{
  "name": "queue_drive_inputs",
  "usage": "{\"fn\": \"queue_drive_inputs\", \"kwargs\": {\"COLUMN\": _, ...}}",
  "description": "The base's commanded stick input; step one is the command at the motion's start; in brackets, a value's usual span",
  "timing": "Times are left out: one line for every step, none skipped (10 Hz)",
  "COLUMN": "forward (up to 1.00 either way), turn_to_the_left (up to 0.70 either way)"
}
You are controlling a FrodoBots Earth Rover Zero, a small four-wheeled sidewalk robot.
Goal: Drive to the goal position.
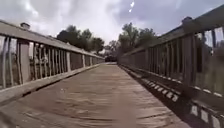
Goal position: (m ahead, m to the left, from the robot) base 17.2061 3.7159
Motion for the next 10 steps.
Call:
{"fn": "queue_drive_inputs", "kwargs": {"forward": 0.85, "turn_to_the_left": 0.0}}
{"fn": "queue_drive_inputs", "kwargs": {"forward": 0.85, "turn_to_the_left": 0.0}}
{"fn": "queue_drive_inputs", "kwargs": {"forward": 0.85, "turn_to_the_left": 0.0}}
{"fn": "queue_drive_inputs", "kwargs": {"forward": 0.85, "turn_to_the_left": 0.0}}
{"fn": "queue_drive_inputs", "kwargs": {"forward": 0.85, "turn_to_the_left": 0.0}}
{"fn": "queue_drive_inputs", "kwargs": {"forward": 0.85, "turn_to_the_left": 0.0}}
{"fn": "queue_drive_inputs", "kwargs": {"forward": 0.85, "turn_to_the_left": 0.0}}
{"fn": "queue_drive_inputs", "kwargs": {"forward": 0.85, "turn_to_the_left": 0.0}}
{"fn": "queue_drive_inputs", "kwargs": {"forward": 0.85, "turn_to_the_left": 0.0}}
{"fn": "queue_drive_inputs", "kwargs": {"forward": 0.85, "turn_to_the_left": 0.0}}
